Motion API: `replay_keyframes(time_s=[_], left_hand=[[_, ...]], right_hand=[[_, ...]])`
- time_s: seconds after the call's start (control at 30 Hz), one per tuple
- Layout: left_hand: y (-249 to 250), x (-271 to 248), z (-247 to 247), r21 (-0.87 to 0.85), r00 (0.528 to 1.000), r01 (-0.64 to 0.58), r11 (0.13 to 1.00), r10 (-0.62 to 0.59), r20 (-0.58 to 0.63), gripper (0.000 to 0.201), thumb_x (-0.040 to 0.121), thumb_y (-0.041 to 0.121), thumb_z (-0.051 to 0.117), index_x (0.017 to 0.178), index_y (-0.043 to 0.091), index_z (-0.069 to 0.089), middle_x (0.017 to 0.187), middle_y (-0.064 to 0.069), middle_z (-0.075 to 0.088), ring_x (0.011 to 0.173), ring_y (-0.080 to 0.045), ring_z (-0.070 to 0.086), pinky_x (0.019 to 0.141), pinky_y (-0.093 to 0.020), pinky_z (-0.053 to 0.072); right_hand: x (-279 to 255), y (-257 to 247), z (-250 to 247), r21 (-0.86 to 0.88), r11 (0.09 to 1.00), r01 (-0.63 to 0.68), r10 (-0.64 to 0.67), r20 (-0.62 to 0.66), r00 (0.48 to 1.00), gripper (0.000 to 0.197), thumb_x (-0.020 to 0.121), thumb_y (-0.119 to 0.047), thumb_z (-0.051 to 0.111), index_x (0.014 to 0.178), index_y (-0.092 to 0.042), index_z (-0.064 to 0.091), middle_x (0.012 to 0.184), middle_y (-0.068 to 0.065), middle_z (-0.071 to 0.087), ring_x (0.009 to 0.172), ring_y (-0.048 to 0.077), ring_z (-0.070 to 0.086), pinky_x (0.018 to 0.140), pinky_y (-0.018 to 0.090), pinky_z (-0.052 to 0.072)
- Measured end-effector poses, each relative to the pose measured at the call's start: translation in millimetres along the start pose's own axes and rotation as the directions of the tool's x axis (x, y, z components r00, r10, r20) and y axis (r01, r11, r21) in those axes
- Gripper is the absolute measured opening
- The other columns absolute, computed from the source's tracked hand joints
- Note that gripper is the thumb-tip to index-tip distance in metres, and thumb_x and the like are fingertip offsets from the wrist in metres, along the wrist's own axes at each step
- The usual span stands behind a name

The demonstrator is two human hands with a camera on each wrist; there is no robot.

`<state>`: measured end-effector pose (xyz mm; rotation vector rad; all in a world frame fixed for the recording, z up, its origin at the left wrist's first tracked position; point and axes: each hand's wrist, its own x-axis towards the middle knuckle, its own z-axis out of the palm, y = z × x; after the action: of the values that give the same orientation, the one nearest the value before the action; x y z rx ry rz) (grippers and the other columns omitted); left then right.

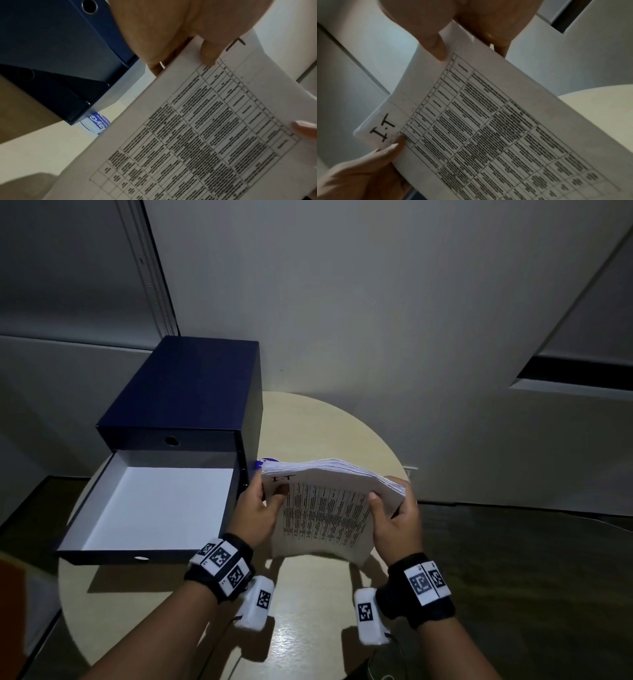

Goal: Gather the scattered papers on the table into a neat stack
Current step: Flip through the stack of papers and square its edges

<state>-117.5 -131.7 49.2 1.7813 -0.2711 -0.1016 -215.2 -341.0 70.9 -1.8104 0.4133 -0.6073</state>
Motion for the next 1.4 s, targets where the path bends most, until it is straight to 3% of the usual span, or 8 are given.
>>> replay_keyframes(time_s=[0.13, 0.27, 0.47, 0.67, 0.93, 1.1, 1.23, 1.4], left_hand=[[1, 0, 5, -0.055, 1.000, 0.027, 0.998, -0.026, 0.015, 0.046, 0.093, 0.009, 0.053, 0.137, 0.021, 0.043, 0.121, 0.011, 0.066, 0.117, -0.009, 0.060, 0.106, -0.047, 0.045], [-3, 3, 5, -0.083, 0.999, -0.019, 0.996, 0.021, 0.027, 0.043, 0.087, 0.012, 0.053, 0.120, 0.039, 0.045, 0.121, 0.003, 0.066, 0.116, -0.018, 0.061, 0.102, -0.049, 0.047], [8, -2, 8, -0.036, 0.996, -0.070, 0.997, 0.072, 0.050, 0.043, 0.095, 0.005, 0.058, 0.131, 0.017, 0.038, 0.115, 0.029, 0.060, 0.108, 0.002, 0.061, 0.094, -0.029, 0.052], [2, 0, 3, -0.093, 1.000, 0.007, 0.996, -0.006, 0.014, 0.056, 0.086, 0.001, 0.050, 0.138, 0.016, 0.035, 0.121, 0.001, 0.065, 0.114, -0.014, 0.062, 0.105, -0.047, 0.046], [10, 0, 2, -0.098, 0.998, 0.016, 0.995, -0.011, 0.054, 0.043, 0.096, -0.003, 0.048, 0.132, 0.020, 0.042, 0.107, 0.019, 0.069, 0.109, -0.008, 0.063, 0.101, -0.049, 0.048], [15, 1, 1, -0.103, 1.000, -0.004, 0.995, 0.007, 0.028, 0.046, 0.094, -0.003, 0.050, 0.121, 0.034, 0.047, 0.107, 0.011, 0.068, 0.103, -0.011, 0.063, 0.098, -0.037, 0.047], [15, 1, 6, -0.041, 0.999, -0.026, 0.999, 0.027, 0.022, 0.037, 0.093, 0.016, 0.051, 0.124, 0.035, 0.044, 0.099, -0.002, 0.061, 0.083, -0.013, 0.059, 0.089, -0.041, 0.050], [38, -2, 18, 0.028, 0.989, -0.136, 0.990, 0.137, -0.046, 0.032, 0.097, 0.000, 0.043, 0.120, 0.021, 0.033, 0.118, -0.005, 0.057, 0.108, -0.015, 0.057, 0.091, -0.032, 0.048]], right_hand=[[2, -23, 3, -0.174, 0.972, 0.160, -0.177, -0.086, 0.980, 0.049, 0.086, -0.017, 0.065, 0.128, -0.031, 0.045, 0.135, -0.002, 0.052, 0.126, 0.018, 0.051, 0.103, 0.048, 0.047], [-9, -81, 28, -0.555, 0.637, 0.535, -0.560, 0.144, 0.816, 0.077, 0.083, -0.035, 0.059, 0.149, -0.007, 0.030, 0.162, 0.012, 0.020, 0.151, 0.029, 0.015, 0.122, 0.050, 0.015], [-22, -83, 71, -0.564, 0.331, 0.757, -0.272, 0.711, 0.649, 0.083, 0.093, -0.052, 0.043, 0.156, -0.008, 0.012, 0.166, 0.011, 0.004, 0.153, 0.027, 0.000, 0.120, 0.055, 0.013], [-13, -80, 61, -0.617, 0.356, 0.702, -0.301, 0.635, 0.711, 0.079, 0.089, -0.041, 0.050, 0.154, -0.006, 0.021, 0.163, 0.012, 0.018, 0.151, 0.029, 0.015, 0.122, 0.052, 0.008], [2, -62, 10, -0.789, 0.380, 0.483, -0.254, 0.413, 0.875, 0.073, 0.076, -0.026, 0.065, 0.144, -0.023, 0.040, 0.148, -0.001, 0.046, 0.142, 0.022, 0.037, 0.118, 0.058, 0.001], [25, -21, -23, -0.240, 0.971, 0.013, 0.038, 0.204, 0.978, 0.056, 0.086, -0.017, 0.071, 0.132, -0.036, 0.045, 0.131, -0.002, 0.058, 0.125, 0.020, 0.053, 0.109, 0.041, 0.042], [19, 0, -12, 0.019, 0.994, -0.104, 0.101, 0.136, 0.986, 0.032, 0.093, -0.012, 0.064, 0.109, -0.038, 0.053, 0.109, -0.009, 0.067, 0.099, -0.001, 0.065, 0.093, 0.037, 0.055], [16, -20, 4, -0.041, 0.997, 0.068, -0.066, 0.046, 0.997, 0.020, 0.099, -0.018, 0.054, 0.105, -0.031, 0.039, 0.096, -0.015, 0.060, 0.083, -0.013, 0.062, 0.070, 0.020, 0.055]])
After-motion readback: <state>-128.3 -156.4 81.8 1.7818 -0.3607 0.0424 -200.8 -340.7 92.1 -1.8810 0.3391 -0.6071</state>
